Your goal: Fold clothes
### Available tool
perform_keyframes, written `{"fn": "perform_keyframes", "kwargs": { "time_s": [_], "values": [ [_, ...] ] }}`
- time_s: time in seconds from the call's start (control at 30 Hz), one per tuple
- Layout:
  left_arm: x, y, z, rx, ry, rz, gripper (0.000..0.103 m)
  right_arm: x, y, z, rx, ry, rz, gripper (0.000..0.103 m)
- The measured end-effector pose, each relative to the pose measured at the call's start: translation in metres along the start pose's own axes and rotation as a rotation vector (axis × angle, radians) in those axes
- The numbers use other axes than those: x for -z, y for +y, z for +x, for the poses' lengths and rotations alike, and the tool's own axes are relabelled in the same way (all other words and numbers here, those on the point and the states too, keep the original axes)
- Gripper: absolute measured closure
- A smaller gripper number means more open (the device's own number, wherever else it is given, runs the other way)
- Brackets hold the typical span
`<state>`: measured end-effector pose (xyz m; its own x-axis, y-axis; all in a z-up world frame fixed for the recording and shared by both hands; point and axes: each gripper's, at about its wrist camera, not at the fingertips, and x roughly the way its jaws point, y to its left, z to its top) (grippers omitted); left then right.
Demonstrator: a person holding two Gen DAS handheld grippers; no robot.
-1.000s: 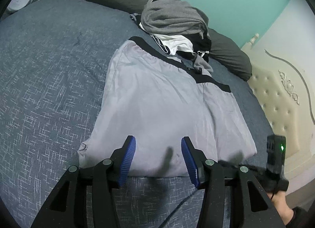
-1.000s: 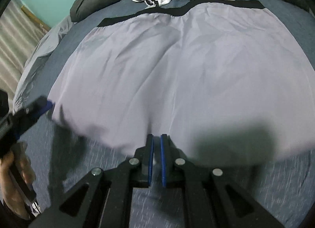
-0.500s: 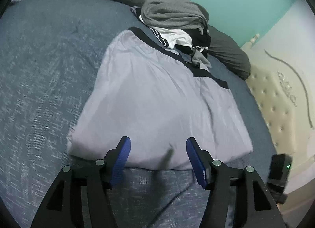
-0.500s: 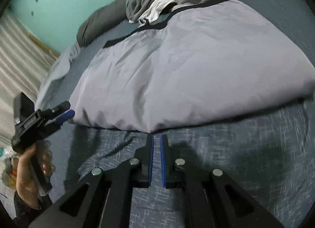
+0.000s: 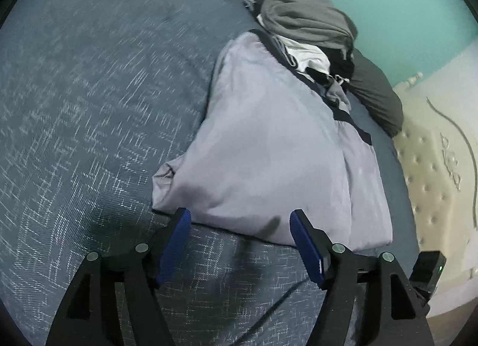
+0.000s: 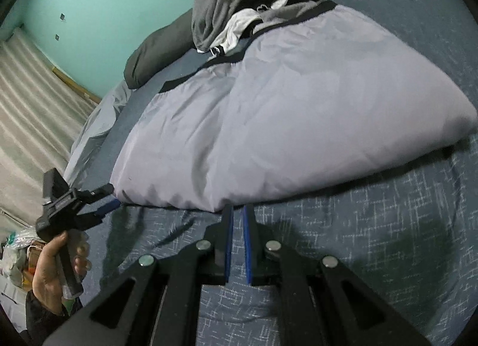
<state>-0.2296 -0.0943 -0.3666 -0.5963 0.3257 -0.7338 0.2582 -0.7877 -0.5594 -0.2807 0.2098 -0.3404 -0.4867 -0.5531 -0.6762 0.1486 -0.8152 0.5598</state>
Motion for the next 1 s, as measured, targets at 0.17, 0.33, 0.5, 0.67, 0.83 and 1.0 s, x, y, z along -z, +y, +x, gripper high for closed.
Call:
{"fn": "perform_keyframes", "kwargs": {
  "time_s": [0.17, 0.33, 0.5, 0.67, 0.83, 1.0],
  "values": [
    [-0.003, 0.015, 0.012, 0.042, -0.014, -0.078, 0.028, -0.003, -0.007, -0.006, -0.015, -0.013, 0.007, 0.098],
    [0.009, 0.023, 0.008, 0.021, -0.024, -0.147, 0.028, -0.003, -0.009, -0.005, -0.025, -0.01, 0.012, 0.098],
    [0.006, 0.023, 0.009, 0.023, -0.023, -0.161, 0.026, -0.004, -0.01, -0.005, -0.03, -0.007, 0.011, 0.098],
    [-0.005, 0.022, 0.019, 0.041, -0.086, -0.175, 0.025, -0.005, -0.013, -0.008, -0.031, -0.017, 0.017, 0.098],
    [-0.014, 0.025, 0.025, 0.074, -0.144, -0.207, 0.025, -0.004, -0.015, -0.01, -0.033, -0.022, 0.026, 0.098],
    [-0.019, 0.02, 0.025, 0.101, -0.185, -0.207, 0.064, -0.006, -0.019, -0.014, -0.038, -0.032, 0.034, 0.098]
  ]
}}
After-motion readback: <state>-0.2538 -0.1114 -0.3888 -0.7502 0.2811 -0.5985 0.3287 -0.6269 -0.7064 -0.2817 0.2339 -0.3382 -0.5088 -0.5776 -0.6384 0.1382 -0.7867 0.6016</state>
